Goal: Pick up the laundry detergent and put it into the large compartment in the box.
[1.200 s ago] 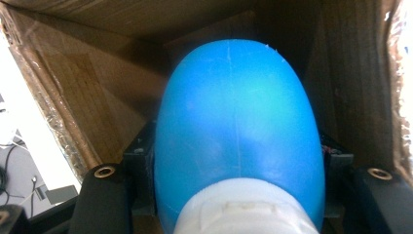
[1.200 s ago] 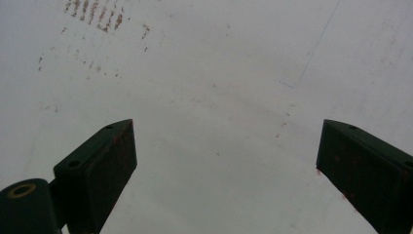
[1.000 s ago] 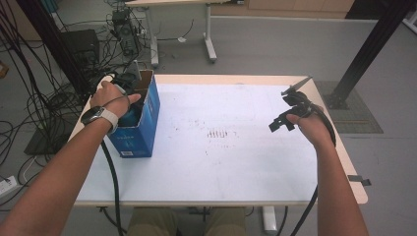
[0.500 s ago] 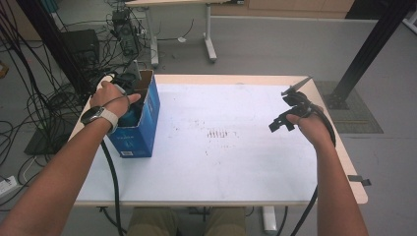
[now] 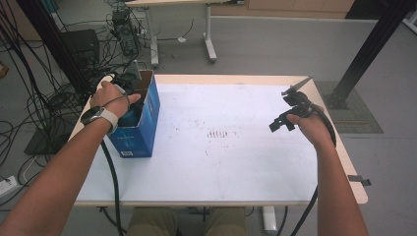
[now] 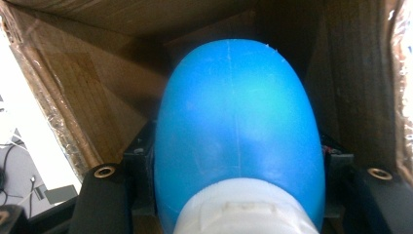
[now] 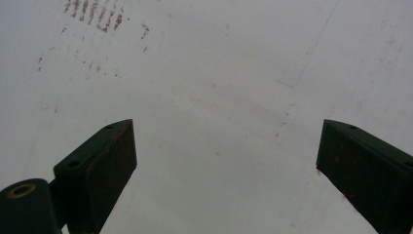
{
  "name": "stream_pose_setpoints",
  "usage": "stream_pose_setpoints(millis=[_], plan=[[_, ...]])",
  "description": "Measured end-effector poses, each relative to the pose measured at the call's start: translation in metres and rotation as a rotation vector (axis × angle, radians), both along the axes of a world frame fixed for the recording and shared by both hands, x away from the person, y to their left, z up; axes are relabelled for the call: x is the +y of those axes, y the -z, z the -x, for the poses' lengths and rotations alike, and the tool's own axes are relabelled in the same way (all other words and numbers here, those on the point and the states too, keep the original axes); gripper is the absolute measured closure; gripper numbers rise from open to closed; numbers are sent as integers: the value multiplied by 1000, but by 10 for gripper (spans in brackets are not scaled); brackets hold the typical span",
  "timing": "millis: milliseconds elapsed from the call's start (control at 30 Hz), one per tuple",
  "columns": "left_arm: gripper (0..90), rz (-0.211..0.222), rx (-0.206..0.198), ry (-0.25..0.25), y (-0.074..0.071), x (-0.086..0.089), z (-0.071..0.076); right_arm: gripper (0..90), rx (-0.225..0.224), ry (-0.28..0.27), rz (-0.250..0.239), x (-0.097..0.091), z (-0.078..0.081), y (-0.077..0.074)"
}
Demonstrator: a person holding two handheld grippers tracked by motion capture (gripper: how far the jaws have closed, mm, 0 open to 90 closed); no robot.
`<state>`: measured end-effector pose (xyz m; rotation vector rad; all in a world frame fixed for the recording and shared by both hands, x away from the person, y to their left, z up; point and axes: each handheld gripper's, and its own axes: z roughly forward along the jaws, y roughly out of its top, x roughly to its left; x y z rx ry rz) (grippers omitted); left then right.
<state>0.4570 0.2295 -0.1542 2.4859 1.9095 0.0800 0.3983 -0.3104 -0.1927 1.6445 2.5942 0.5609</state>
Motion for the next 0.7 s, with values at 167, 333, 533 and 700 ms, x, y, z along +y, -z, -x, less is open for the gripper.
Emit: stream_pose_setpoints(millis=[167, 333, 533, 700], plan=[[373, -1, -4, 1, 0, -1, 1, 76, 1, -3, -2, 0, 0, 1], [373, -2, -4, 1, 0, -1, 1, 76, 2, -2, -1, 0, 0, 1], [373, 0, -3, 1, 0, 0, 0, 76, 2, 0, 0, -1, 1, 1], [372, -1, -6, 2, 0, 0, 1, 76, 2, 0, -1, -1, 1, 1]])
